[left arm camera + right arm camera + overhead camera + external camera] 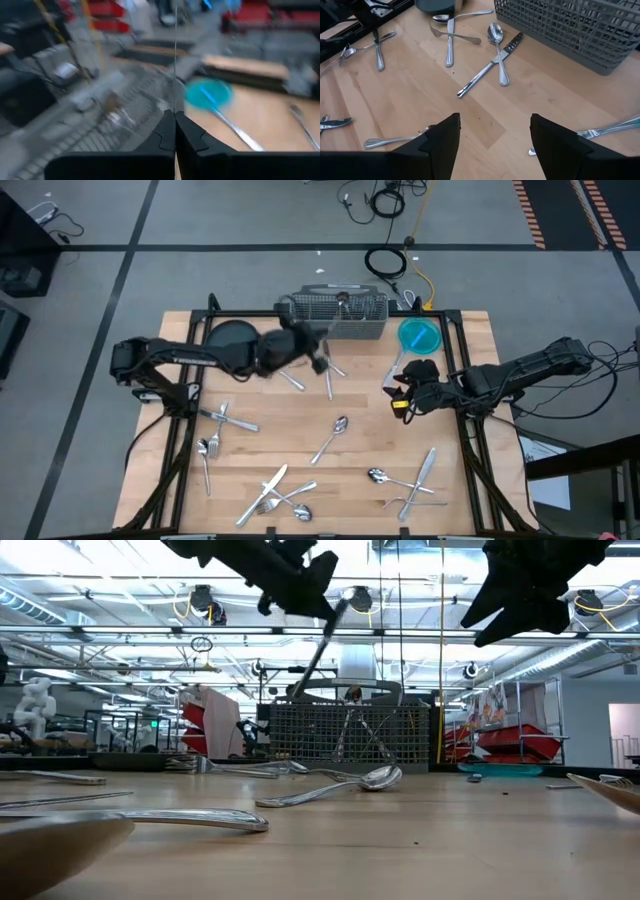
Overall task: Sort silverware
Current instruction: Put the knife into the silverware basket
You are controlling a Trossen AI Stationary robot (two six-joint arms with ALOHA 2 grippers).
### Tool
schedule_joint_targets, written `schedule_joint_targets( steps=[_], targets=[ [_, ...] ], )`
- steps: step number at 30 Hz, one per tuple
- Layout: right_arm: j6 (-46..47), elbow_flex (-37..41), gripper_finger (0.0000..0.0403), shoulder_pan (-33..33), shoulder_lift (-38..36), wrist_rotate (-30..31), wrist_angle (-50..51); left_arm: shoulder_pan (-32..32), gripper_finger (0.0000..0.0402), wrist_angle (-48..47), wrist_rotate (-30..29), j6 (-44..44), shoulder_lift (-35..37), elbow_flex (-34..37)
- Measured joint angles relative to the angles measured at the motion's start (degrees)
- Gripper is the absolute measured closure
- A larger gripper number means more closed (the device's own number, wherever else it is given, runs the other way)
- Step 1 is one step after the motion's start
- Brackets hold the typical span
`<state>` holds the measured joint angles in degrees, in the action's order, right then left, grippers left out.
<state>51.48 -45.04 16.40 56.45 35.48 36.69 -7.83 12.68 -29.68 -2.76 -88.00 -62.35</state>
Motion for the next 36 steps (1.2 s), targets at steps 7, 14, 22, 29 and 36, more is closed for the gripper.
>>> schedule_joint_targets(
  steps=[7, 14, 22, 29, 36],
  targets=[
    [-0.1, 0.0, 0.0177, 0.0, 0.0, 0.6, 0.1, -7.5, 0.0401, 13.1, -0.9, -5.2, 0.7, 0.0],
    [-0.3, 0.0, 0.0177, 0.0, 0.0, 0.3, 0.2, -16.2, 0.0401, 19.7, -0.6, -5.2, 0.7, 2.1],
    [0.4, 0.0, 0.0177, 0.2, 0.0, 0.2, 2.2, -23.2, 0.0402, 33.7, 7.1, -3.5, 0.3, 10.1],
    [1.2, 0.0, 0.0177, 0.2, 0.0, 0.2, 2.7, -24.1, 0.0402, 43.3, 10.5, -0.1, -4.1, 13.5],
    [1.9, 0.0, 0.0177, 0.2, 0.0, 0.2, 3.0, -23.7, 0.0402, 45.6, 11.3, 0.9, -9.2, 13.5]
  ],
)
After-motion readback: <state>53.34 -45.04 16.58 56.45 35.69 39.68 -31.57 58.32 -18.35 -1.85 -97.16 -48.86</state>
